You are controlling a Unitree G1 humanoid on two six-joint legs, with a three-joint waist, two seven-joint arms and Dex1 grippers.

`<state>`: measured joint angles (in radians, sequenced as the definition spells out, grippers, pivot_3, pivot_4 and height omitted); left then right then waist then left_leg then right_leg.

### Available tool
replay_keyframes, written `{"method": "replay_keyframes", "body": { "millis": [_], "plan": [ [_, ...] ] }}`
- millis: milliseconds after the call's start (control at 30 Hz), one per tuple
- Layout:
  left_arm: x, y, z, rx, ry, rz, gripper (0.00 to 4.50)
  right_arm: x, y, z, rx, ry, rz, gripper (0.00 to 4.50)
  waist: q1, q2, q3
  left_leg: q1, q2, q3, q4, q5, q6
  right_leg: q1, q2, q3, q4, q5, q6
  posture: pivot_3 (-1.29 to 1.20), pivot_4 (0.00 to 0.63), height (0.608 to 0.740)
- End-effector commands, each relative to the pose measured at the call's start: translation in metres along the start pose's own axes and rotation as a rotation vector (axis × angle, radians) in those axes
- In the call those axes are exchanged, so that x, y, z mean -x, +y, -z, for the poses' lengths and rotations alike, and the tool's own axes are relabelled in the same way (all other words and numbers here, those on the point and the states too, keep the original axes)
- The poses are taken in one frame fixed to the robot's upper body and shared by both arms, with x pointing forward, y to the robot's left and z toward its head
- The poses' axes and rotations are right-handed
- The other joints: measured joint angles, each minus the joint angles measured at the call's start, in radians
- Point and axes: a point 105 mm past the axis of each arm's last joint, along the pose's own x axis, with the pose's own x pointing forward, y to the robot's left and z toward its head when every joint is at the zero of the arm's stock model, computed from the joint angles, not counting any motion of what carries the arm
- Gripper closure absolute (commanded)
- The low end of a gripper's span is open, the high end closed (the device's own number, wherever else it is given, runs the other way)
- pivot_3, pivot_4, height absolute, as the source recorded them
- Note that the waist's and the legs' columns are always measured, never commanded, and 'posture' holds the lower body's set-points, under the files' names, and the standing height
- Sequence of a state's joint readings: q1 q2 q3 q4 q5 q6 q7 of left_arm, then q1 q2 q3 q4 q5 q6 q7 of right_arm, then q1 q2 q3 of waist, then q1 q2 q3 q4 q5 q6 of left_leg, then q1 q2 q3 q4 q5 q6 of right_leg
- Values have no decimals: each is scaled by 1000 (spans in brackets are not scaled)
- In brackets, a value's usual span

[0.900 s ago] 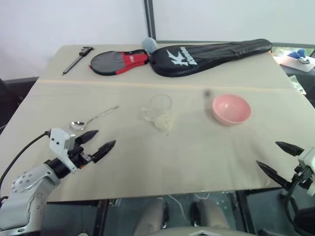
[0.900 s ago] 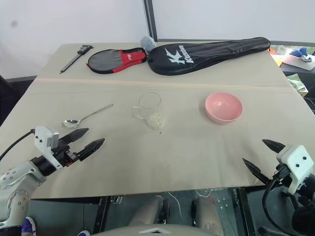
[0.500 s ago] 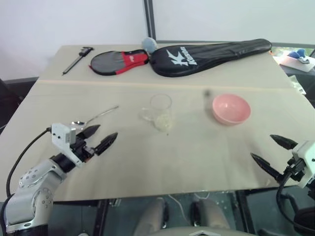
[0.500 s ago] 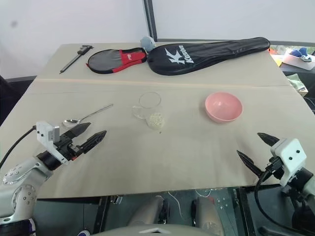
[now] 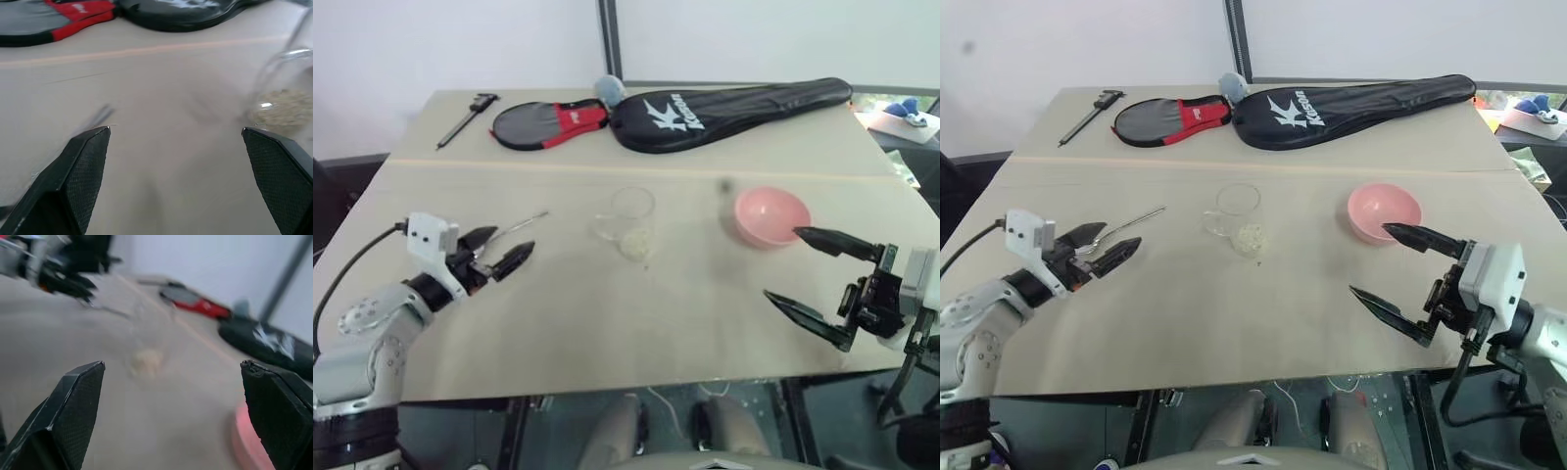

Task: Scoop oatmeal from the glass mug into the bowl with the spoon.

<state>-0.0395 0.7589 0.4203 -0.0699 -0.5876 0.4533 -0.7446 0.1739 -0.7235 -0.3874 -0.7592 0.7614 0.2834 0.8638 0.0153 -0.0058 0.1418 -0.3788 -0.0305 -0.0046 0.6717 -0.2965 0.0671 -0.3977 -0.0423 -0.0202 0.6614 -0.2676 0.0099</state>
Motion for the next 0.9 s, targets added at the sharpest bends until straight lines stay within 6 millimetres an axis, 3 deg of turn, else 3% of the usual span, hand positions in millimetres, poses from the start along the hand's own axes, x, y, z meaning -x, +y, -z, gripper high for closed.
{"method": "replay_keyframes", "body": {
  "millis": [33, 200, 433, 667, 900],
  "plan": [
    [-4, 7, -10, -40, 25, 47, 36, -7, 1, -16, 12, -62, -64, 0, 2, -1, 0, -1, 0, 0, 0, 0, -1, -1, 0, -1, -1, 0, 0, 0, 150, 740],
    [-14, 18, -19, -63, 55, 61, 36, -7, -2, -17, 28, -15, -100, 0, 2, -2, 1, -3, -1, -1, 0, 1, -3, -1, -1, -2, -3, 0, 0, 0, 150, 740],
    [-27, 35, -17, -99, 116, 31, 36, -10, 7, -39, 6, -123, -160, 0, -1, -2, 1, -3, -1, -1, 0, 1, -2, -1, -1, -2, -1, 0, 0, 0, 150, 740],
    [-39, 37, -14, -171, 142, 72, 36, 3, 8, -25, -21, -64, -158, 0, 1, -4, 2, -4, -1, -2, 0, 1, -1, -1, -2, -2, -2, 0, 0, 0, 150, 740],
    [-49, 53, -6, -207, 244, 29, 36, 13, 5, -16, -29, -41, -147, 0, 1, -4, 3, -3, -1, -2, 0, 0, 0, -1, -2, -3, 0, 0, 0, 0, 150, 740]
  ]
}}
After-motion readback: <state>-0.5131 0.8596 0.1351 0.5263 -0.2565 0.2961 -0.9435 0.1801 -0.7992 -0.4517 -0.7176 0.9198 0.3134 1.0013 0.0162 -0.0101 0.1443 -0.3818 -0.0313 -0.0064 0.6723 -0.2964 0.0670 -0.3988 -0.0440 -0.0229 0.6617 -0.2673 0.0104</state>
